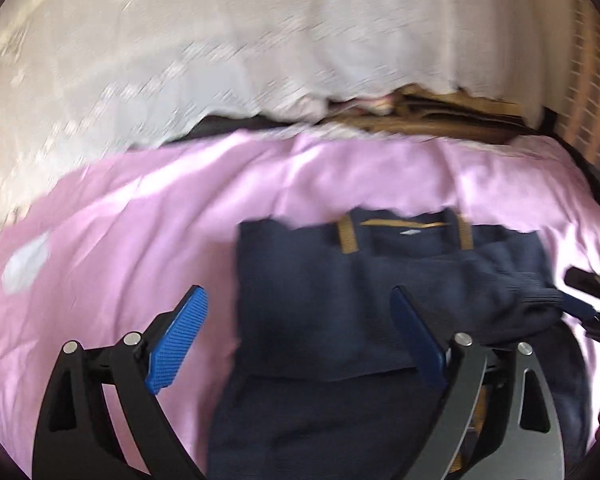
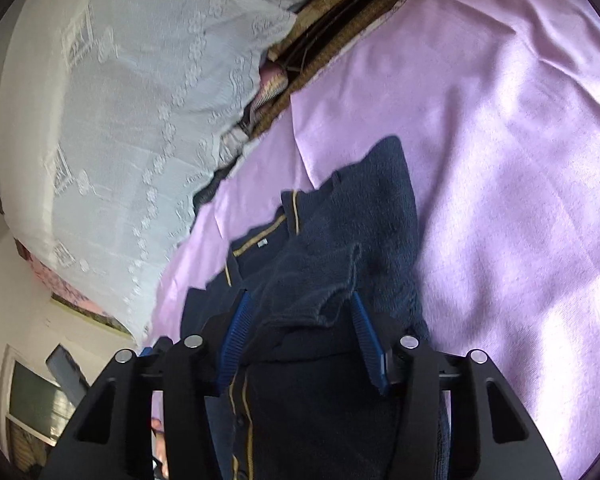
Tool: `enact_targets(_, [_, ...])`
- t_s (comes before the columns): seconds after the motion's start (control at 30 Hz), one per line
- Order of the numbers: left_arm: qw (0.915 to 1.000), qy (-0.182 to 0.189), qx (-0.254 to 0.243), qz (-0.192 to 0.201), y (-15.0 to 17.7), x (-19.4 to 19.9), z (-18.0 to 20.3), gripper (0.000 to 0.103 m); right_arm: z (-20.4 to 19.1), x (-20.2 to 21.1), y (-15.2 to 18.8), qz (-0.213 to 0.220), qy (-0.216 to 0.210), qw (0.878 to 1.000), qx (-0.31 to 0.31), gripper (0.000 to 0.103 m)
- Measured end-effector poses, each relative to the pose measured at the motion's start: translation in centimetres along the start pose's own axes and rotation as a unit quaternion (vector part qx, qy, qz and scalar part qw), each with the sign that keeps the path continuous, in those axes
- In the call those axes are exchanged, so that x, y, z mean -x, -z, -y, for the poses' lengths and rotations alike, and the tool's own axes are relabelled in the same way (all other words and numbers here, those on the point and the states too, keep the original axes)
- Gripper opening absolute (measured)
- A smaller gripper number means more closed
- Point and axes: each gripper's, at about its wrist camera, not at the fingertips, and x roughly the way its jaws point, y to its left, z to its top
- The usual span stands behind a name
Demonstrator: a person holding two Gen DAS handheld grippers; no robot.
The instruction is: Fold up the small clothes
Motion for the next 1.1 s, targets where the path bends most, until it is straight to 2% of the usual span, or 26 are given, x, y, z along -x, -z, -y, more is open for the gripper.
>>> enact_targets(0.13, [0.9973, 0.001, 0.046, -0.057, 1.5, -3.8, -2.8, 0.09, 0.2, -1.5, 0.5, -0.02, 0.024, 0.999, 0.011, 0.048])
enact_targets(0.2, [0.9922, 0.026, 0.077, -0.094, 2.7, -6.0, -3.8, 0.094, 0.0, -2.1, 0.3, -0.023, 0.026, 0.999, 0.017, 0.045])
enact_targets(0.23, [0.99, 0.04, 0.093, -0.098, 2.8, -6.2, -4.4, 0.095, 0.0, -2.4, 0.1, -0.024, 0.028, 0.999, 0.019, 0.043])
enact_targets(0.3, [0.9888, 0.05, 0.102, -0.097, 2.8, -6.1, -4.8, 0.095, -0.3, -3.0, -0.2, -0.026, 0.039, 0.998, 0.029, 0.036])
enact_targets(0.37, [0.9903, 0.043, 0.09, -0.097, 2.9, -6.2, -4.4, 0.095, -0.9, -3.6, -0.5, -0.016, 0.055, 0.997, 0.052, 0.013])
enact_targets(0.47, [0.9912, 0.041, 0.086, -0.092, 2.9, -5.8, -4.2, 0.095, -2.2, -2.6, -1.3, 0.026, 0.032, 0.996, 0.074, 0.012])
enact_targets(0.53, [0.9907, 0.048, 0.092, -0.088, 2.9, -5.6, -4.4, 0.096, -3.7, -1.6, -1.8, 0.056, 0.042, 0.99, 0.12, 0.011])
enact_targets(0.6, [0.9905, 0.047, 0.091, -0.092, 2.9, -5.7, -4.4, 0.097, -3.0, -2.0, -1.8, 0.051, 0.075, 0.987, 0.134, 0.011])
enact_targets(0.67, [0.9909, 0.039, 0.083, -0.099, 2.8, -5.9, -4.1, 0.099, -0.4, -4.1, -1.7, 0.008, 0.103, 0.989, 0.102, 0.01])
enact_targets(0.77, [0.991, 0.037, 0.079, -0.101, 2.7, -5.6, -4.2, 0.099, 0.2, -3.7, -2.1, 0.0, 0.086, 0.993, 0.081, 0.011])
enact_targets(0.83, [0.9919, 0.029, 0.092, -0.082, 2.4, -4.4, -5.1, 0.099, -0.2, -2.5, -2.0, 0.025, 0.108, 0.99, 0.092, 0.011])
enact_targets(0.9, [0.9927, 0.019, 0.108, -0.049, 1.4, -3.0, -6.3, 0.099, -0.2, -1.1, -2.1, 0.049, 0.116, 0.988, 0.087, 0.016])
enact_targets(0.97, [0.9923, 0.028, 0.115, -0.038, 0.3, -2.6, -6.8, 0.099, -0.8, 0.0, -2.6, 0.081, 0.091, 0.989, 0.084, 0.016])
enact_targets(1.03, [0.9939, 0.031, 0.096, -0.045, -0.8, -3.3, -6.3, 0.099, -2.5, -0.4, -2.9, 0.072, 0.071, 0.989, 0.111, 0.016])
enact_targets(1.1, [0.9969, 0.002, 0.056, -0.055, -1.5, -4.8, -5.0, 0.099, -3.6, -1.8, -3.2, 0.055, 0.056, 0.989, 0.123, 0.016])
